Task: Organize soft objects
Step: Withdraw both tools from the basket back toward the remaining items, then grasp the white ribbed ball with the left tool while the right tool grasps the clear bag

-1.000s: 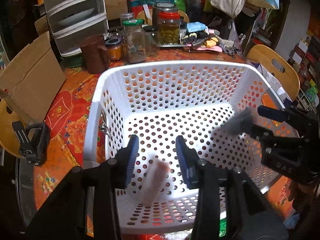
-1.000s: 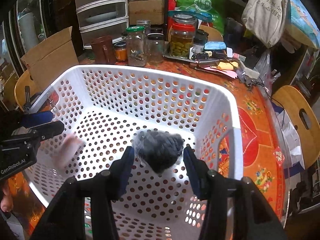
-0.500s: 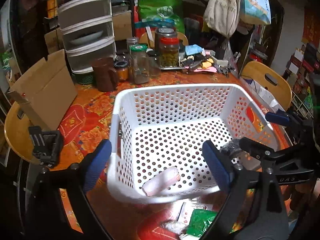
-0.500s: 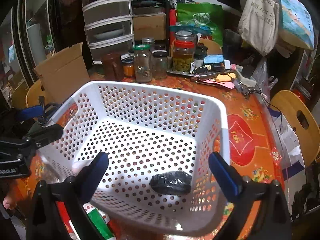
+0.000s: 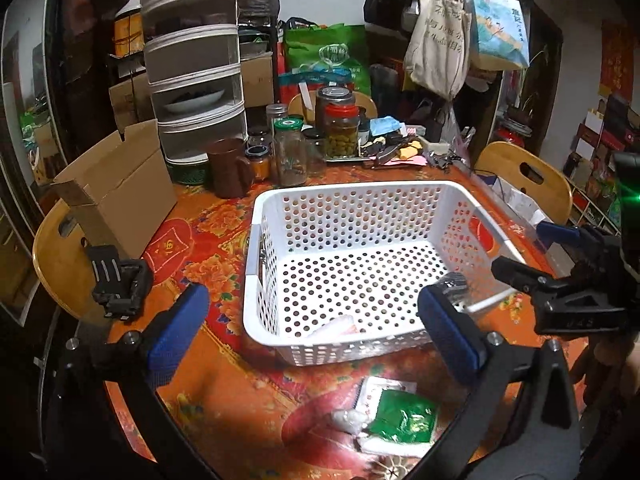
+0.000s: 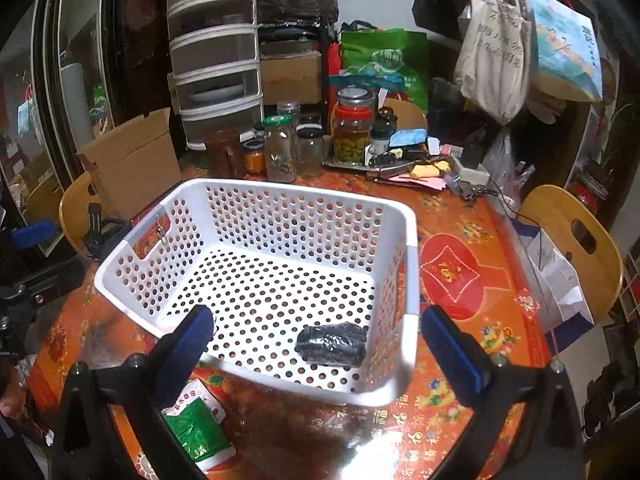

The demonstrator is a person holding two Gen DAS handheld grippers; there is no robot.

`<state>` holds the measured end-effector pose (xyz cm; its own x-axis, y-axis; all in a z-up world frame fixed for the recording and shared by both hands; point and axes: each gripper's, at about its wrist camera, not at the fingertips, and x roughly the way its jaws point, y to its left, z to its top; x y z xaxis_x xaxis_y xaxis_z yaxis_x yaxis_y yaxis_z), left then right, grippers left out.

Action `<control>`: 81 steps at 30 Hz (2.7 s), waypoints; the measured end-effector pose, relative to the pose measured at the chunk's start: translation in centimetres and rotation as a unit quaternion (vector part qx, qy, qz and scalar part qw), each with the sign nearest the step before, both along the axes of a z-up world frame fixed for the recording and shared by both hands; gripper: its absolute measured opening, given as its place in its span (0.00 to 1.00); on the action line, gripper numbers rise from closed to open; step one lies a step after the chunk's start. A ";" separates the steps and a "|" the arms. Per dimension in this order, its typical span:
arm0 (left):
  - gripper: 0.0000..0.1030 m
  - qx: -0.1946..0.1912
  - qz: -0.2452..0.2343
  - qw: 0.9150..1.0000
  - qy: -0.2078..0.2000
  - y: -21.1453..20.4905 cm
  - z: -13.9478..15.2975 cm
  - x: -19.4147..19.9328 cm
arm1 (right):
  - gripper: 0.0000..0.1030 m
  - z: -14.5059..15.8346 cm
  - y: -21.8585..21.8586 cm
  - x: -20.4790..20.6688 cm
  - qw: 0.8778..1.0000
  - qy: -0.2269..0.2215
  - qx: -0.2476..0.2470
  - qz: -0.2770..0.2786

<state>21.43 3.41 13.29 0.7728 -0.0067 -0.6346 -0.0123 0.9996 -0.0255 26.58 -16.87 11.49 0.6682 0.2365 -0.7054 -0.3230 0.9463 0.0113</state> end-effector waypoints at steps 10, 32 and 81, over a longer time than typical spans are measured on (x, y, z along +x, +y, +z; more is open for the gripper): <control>1.00 0.005 -0.013 1.000 -0.012 -1.2 0.1 -3.6 | 1.00 1.3 -1.3 -3.3 0.999 -0.027 0.017 -0.004; 1.00 -0.037 -0.009 0.999 0.036 -1.2 -11.2 -9.4 | 1.00 -6.1 -2.4 -9.9 0.999 0.008 0.040 0.016; 0.41 -0.044 -0.085 0.994 0.049 -4.1 -17.4 -12.0 | 0.45 -13.5 0.1 -9.8 0.998 0.058 0.006 0.032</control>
